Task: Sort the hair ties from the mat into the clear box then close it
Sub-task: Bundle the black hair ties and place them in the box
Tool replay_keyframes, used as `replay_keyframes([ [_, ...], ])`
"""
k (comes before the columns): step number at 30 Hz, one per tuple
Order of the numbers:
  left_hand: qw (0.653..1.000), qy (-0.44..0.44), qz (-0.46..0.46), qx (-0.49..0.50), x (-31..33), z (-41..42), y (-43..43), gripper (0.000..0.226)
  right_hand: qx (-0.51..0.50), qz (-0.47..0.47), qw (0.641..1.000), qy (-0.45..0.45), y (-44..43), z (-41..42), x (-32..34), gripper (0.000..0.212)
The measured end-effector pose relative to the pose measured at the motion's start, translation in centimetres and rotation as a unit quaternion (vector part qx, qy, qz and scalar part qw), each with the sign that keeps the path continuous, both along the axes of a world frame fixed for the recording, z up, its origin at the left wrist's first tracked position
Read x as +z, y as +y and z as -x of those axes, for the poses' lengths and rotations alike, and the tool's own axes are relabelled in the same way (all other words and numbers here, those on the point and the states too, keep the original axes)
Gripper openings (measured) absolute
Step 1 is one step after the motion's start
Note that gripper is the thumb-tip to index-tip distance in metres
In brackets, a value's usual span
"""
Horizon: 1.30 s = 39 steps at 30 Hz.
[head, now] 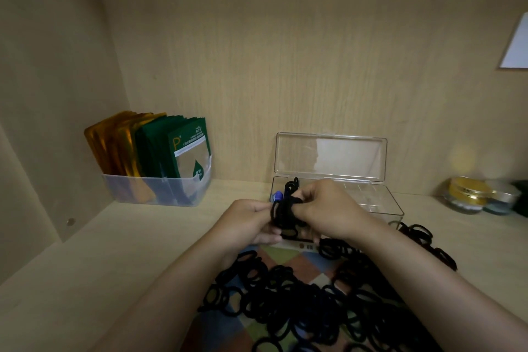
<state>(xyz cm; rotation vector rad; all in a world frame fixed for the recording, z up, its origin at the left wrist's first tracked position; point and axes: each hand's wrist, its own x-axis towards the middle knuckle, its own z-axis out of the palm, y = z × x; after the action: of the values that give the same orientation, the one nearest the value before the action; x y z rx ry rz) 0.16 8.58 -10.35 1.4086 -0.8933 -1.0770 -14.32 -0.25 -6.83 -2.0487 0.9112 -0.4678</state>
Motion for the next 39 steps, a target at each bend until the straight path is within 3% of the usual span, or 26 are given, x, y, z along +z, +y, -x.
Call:
replay_keyframes([
  [5, 0.995, 0.089, 0.030, -0.041, 0.3, 0.2, -0.1, 0.041, -0.043, 0.120, 0.992, 0.016, 0.1, -0.3, -0.7, 0.006],
  [9, 0.996, -0.022, 0.045, -0.068, -0.1, -0.4, 0.1, 0.029, -0.013, 0.156, 0.988, 0.014, 0.1, -0.1, -0.7, 0.006],
  [13, 0.995, -0.056, 0.052, -0.069, -0.2, -0.7, 0.3, 0.025, 0.022, 0.047, 0.999, -0.014, 0.0, 0.2, -0.4, 0.003],
  [17, 0.994, -0.065, 0.074, -0.054, -0.1, -0.9, 0.1, 0.027, 0.052, -0.081, 0.993, -0.063, 0.0, 0.9, 0.5, 0.021],
  [20, 0.994, -0.038, 0.091, -0.053, 0.2, -1.0, 0.3, 0.028, 0.048, -0.123, 0.987, -0.095, -0.1, 1.0, 1.0, 0.032],
  [23, 0.993, -0.032, 0.105, -0.039, 0.4, -0.6, 0.4, 0.024, 0.086, -0.168, 0.979, -0.077, 0.1, 1.0, 1.0, 0.024],
  [30, 0.993, -0.023, 0.098, 0.055, 0.6, 0.2, 0.4, 0.018, 0.054, -0.168, 0.981, -0.085, -0.4, 1.3, 1.0, 0.019],
  [36, 0.993, -0.035, 0.114, 0.005, 0.8, 1.4, 0.2, 0.024, 0.034, -0.178, 0.979, -0.098, -1.1, 1.6, 1.1, 0.021],
  [39, 0.990, -0.098, 0.102, -0.011, 1.4, 1.2, -0.7, 0.028, 0.017, -0.165, 0.982, -0.086, -1.7, 2.1, 1.5, 0.020],
])
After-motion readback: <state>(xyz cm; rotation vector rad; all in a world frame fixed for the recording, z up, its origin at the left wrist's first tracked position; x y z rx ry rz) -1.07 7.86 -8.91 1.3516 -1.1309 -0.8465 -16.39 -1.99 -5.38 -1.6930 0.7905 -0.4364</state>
